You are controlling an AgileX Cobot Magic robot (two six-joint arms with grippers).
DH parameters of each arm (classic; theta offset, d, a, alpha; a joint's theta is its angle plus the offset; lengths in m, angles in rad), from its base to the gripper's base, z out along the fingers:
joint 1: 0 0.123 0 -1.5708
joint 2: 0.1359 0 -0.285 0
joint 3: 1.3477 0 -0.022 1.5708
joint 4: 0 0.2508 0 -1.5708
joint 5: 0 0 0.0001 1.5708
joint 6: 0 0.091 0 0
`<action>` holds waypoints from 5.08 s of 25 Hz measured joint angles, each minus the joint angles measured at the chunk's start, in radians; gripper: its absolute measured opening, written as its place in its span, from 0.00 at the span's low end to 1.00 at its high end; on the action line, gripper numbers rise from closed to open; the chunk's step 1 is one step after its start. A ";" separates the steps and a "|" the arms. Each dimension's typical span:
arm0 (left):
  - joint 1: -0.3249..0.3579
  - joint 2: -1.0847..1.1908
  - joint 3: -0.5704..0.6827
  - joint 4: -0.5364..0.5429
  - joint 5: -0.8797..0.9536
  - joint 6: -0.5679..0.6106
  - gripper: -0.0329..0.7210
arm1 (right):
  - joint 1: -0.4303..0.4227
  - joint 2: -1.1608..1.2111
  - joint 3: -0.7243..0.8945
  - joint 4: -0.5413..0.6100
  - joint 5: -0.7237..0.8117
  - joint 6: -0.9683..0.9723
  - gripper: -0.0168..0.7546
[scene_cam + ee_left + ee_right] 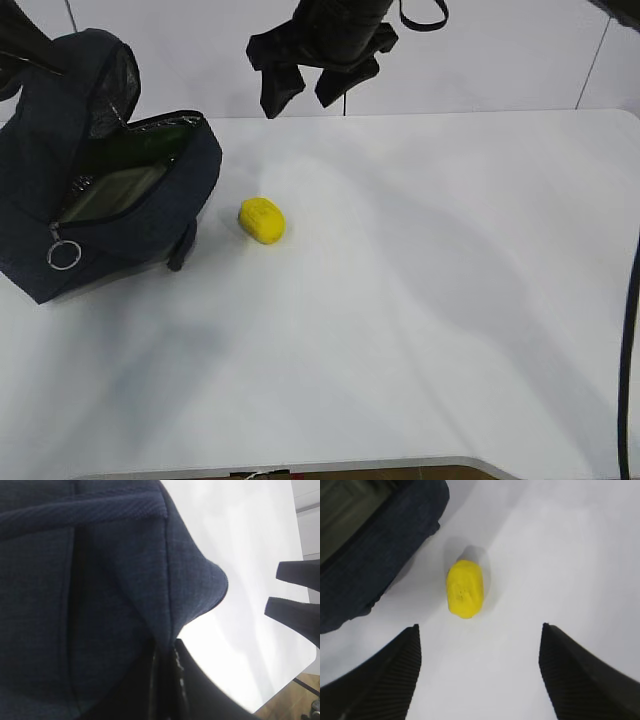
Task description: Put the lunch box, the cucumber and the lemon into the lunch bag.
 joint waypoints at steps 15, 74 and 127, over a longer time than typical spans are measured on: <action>0.000 -0.005 0.000 0.133 0.001 0.000 0.03 | 0.000 -0.072 0.190 -0.031 -0.002 -0.075 0.77; 0.000 -0.005 0.000 0.191 0.001 0.033 0.03 | 0.028 0.229 0.187 0.121 -0.392 -0.296 0.77; 0.000 -0.005 0.000 0.233 0.001 0.044 0.03 | 0.074 0.363 -0.336 0.714 -0.268 -0.079 0.56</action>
